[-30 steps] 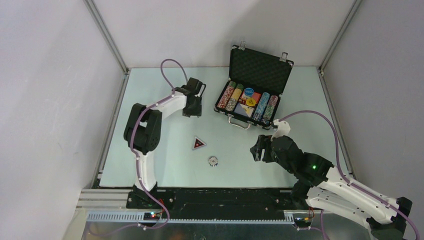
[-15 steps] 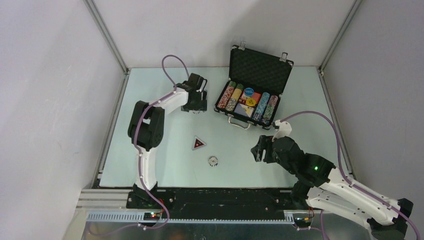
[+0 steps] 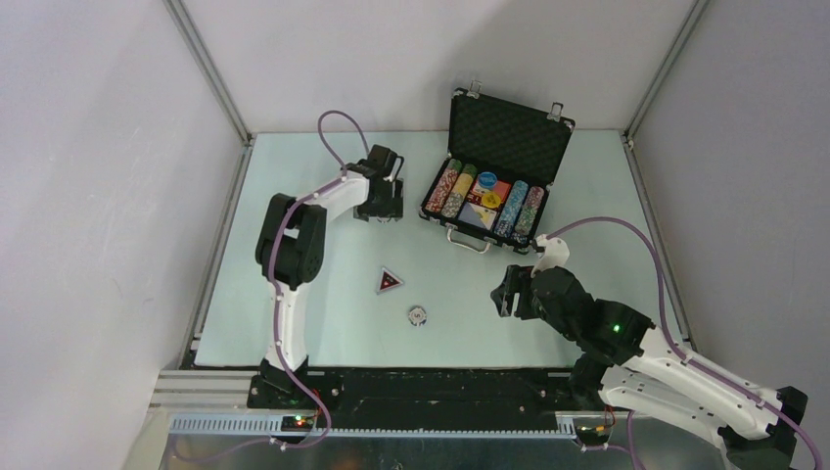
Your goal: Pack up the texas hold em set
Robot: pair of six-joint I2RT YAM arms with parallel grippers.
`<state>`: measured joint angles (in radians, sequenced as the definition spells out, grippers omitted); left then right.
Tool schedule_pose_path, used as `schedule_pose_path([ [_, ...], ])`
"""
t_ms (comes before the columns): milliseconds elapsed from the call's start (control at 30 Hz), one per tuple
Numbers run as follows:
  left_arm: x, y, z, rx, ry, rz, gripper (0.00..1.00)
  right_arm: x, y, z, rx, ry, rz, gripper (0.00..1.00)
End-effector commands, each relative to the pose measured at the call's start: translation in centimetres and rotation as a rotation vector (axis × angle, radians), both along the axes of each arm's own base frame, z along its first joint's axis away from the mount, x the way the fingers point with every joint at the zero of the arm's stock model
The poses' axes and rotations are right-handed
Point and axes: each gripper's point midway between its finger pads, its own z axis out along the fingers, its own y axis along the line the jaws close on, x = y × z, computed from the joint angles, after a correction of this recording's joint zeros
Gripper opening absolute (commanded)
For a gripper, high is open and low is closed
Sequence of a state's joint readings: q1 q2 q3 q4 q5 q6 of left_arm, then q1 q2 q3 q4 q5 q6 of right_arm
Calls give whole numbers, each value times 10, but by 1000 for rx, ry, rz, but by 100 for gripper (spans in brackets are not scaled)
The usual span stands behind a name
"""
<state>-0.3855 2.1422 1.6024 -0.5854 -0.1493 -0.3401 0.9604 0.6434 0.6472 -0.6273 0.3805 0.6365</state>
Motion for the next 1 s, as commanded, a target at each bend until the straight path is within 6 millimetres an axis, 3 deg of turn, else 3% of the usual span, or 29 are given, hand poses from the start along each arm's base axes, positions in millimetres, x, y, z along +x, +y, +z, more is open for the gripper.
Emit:
schedule_pose_path([
  [0, 12, -2, -1, -20, -9, -5, 80, 3, -1, 3, 7, -15, -23, 70],
  [467, 17, -2, 0, -48, 1, -12, 69, 3, -1, 3, 10, -15, -23, 70],
  [700, 15, -5, -1, -64, 11, -21, 58, 3, -2, 3, 11, -15, -24, 70],
  [800, 13, -5, -1, -66, 13, -25, 59, 3, -1, 4, 13, -15, -22, 70],
  [967, 8, -5, -2, -56, 20, -29, 71, 3, 1, 4, 18, -16, -17, 70],
])
